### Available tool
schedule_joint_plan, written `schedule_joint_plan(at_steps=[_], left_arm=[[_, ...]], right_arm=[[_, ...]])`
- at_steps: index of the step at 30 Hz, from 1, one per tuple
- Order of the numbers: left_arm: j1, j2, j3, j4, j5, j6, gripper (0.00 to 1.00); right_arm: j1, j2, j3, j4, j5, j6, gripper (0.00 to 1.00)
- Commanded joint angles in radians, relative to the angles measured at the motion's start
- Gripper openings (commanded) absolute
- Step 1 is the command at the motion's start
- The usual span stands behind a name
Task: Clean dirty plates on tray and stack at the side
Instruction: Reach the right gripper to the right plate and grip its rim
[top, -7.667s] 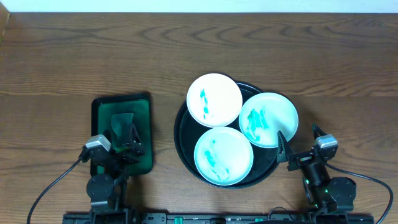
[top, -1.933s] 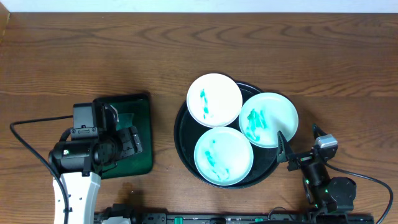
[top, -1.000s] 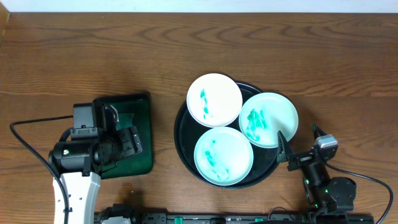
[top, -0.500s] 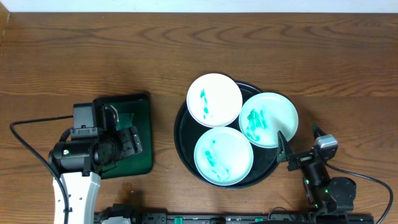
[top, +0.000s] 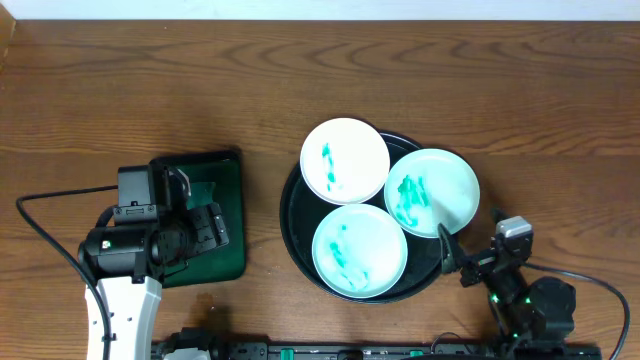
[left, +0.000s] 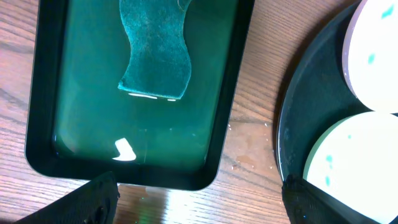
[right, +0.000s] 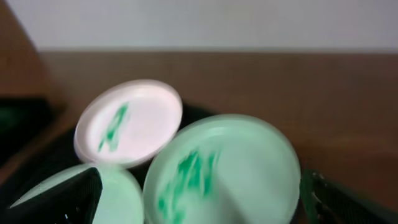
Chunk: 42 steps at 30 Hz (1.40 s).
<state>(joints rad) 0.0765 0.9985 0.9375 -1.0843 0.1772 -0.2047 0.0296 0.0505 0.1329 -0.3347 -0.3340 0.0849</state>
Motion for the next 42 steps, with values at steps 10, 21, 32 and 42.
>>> schedule_joint_plan(at_steps=[10,21,32,42], left_arm=[[-0.004,-0.005,0.029,0.013,-0.006,0.016,0.85],[-0.004,-0.005,0.029,0.013,-0.005,0.016,0.85],[-0.004,-0.005,0.029,0.013,-0.006,0.016,0.85],[-0.004,-0.005,0.029,0.012,-0.005,0.016,0.85]], right_arm=[[0.018,0.526,0.504,-0.263,-0.183,-0.082,0.99],[0.018,1.092,0.934,-0.711,-0.373,-0.041,0.99],[0.093,1.243,0.958,-0.912,-0.034,-0.049,0.99],[0.417,1.272,0.940,-0.764,-0.063,0.111,0.99]])
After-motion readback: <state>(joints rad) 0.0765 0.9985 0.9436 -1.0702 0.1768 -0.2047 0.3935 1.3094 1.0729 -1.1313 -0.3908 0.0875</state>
